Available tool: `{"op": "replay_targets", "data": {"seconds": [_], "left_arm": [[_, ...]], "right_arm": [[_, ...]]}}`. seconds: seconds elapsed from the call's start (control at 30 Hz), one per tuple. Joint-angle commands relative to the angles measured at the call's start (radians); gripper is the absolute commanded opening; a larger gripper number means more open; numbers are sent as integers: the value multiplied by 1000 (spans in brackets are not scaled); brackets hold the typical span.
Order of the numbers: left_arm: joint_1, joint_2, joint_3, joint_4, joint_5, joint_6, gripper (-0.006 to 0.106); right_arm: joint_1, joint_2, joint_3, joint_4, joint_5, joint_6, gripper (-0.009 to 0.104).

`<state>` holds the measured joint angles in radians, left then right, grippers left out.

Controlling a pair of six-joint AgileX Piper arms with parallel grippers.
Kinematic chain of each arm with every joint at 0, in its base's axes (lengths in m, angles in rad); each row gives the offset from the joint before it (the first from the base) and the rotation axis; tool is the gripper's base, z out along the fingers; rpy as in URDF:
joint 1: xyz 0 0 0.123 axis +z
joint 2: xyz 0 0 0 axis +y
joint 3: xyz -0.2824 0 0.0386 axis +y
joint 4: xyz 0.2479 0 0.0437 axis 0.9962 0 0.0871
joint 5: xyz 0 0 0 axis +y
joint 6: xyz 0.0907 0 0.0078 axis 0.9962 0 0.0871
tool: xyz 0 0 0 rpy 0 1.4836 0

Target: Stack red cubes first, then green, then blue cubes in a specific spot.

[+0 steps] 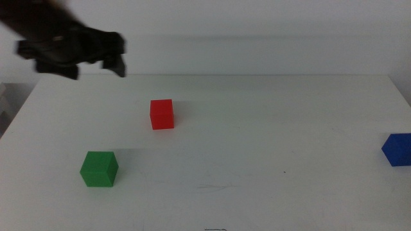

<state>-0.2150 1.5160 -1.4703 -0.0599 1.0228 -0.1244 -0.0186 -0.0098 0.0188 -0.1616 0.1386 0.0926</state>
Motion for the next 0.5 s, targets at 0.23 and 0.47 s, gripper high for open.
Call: {"op": "replay_targets", "data": {"seconds": [0.23,0.47], "left_arm": [[-76,362,-409,15,117,-106,91],[-85,541,-560,14,119,-140,91]], "right_arm": [[-7,-22,-29,-8,-73,-10,83],[-7,-22,-29,-8,-73,-10,83]]}}
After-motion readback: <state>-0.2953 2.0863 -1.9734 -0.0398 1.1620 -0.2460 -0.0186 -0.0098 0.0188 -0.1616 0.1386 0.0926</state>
